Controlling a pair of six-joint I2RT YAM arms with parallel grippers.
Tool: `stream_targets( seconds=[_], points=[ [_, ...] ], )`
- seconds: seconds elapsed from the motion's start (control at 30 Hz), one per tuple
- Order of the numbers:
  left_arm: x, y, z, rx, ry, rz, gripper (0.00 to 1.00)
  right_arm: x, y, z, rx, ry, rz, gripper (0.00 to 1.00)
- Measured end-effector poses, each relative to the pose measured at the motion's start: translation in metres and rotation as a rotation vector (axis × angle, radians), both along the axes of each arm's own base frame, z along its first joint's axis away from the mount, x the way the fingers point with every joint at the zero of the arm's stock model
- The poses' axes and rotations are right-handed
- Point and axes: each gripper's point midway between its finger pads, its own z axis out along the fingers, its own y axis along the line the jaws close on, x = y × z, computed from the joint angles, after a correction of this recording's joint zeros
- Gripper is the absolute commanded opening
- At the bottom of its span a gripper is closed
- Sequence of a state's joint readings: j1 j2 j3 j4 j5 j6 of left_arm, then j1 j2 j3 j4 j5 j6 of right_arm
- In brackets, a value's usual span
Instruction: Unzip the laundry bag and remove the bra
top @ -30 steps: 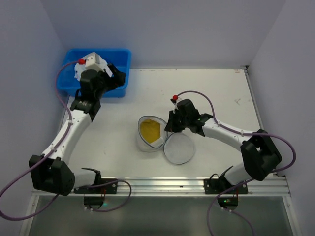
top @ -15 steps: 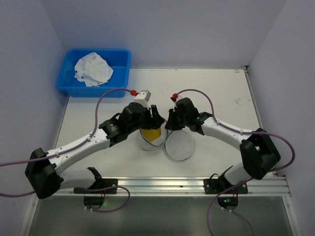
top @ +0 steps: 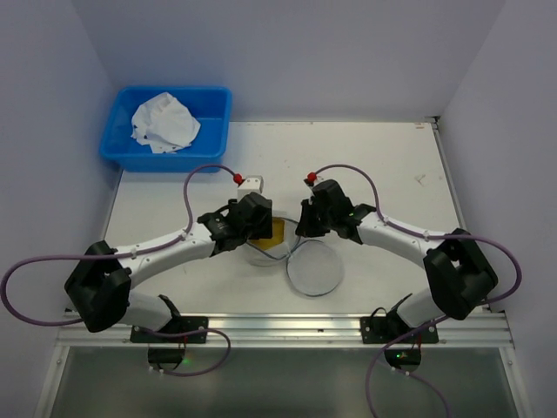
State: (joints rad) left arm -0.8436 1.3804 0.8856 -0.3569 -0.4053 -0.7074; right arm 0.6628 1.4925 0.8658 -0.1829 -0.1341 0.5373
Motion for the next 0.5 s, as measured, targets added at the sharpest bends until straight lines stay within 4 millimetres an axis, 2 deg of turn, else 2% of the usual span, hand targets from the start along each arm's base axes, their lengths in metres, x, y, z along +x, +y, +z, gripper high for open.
stream_targets(
  seconds=[0.07,0.17,0.3,0.5],
  points=[
    [0.002,0.005,-0.005,0.029,-0.002,0.014,0.81,-0.001,0.001,0.001,0.001,-0.008,0.002,0.0],
    [0.005,0.007,-0.013,0.059,0.006,0.021,0.85,-0.003,0.006,0.003,0.009,-0.021,0.015,0.0],
    [0.003,0.006,-0.029,0.085,0.041,0.013,0.85,-0.007,0.012,0.004,0.014,-0.026,0.035,0.0],
    [0.006,-0.003,-0.034,0.061,0.046,-0.003,0.83,-0.007,0.016,0.007,0.028,-0.037,0.043,0.0]
  ],
)
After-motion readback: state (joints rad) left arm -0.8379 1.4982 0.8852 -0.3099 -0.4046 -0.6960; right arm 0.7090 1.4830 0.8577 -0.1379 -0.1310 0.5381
